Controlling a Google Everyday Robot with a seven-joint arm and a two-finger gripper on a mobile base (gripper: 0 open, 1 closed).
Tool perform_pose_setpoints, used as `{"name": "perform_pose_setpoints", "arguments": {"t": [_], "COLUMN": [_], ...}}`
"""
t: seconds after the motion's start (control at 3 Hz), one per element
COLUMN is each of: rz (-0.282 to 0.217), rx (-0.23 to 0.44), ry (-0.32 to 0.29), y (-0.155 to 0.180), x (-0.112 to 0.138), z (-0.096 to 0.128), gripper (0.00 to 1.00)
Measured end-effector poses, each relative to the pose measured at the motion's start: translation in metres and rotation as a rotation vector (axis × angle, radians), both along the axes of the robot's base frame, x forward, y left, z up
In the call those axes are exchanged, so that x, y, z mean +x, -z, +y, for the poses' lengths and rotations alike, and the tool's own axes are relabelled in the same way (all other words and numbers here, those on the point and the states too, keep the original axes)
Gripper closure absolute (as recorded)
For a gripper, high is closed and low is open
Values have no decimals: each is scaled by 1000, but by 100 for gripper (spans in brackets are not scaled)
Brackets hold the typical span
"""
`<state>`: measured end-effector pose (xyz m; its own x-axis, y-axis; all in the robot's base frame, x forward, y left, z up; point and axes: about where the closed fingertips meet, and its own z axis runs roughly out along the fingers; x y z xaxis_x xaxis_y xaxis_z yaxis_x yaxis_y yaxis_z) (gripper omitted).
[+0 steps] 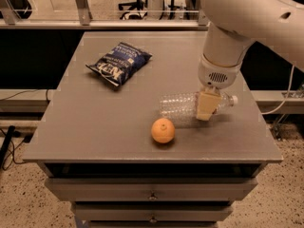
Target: Move water bottle near orange
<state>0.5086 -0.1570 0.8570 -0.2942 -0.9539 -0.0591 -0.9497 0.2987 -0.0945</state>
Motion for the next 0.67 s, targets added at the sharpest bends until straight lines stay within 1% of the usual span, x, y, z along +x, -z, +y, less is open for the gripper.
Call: {"name": "perform_pose_setpoints", "arguments": {"t": [0.33,0.67], "rz": [0,0], "rx": [-3,-6], "ry": [7,10], "y": [-1,-2], "x": [0,1], "z": [-2,-4], "gripper": [6,0]}}
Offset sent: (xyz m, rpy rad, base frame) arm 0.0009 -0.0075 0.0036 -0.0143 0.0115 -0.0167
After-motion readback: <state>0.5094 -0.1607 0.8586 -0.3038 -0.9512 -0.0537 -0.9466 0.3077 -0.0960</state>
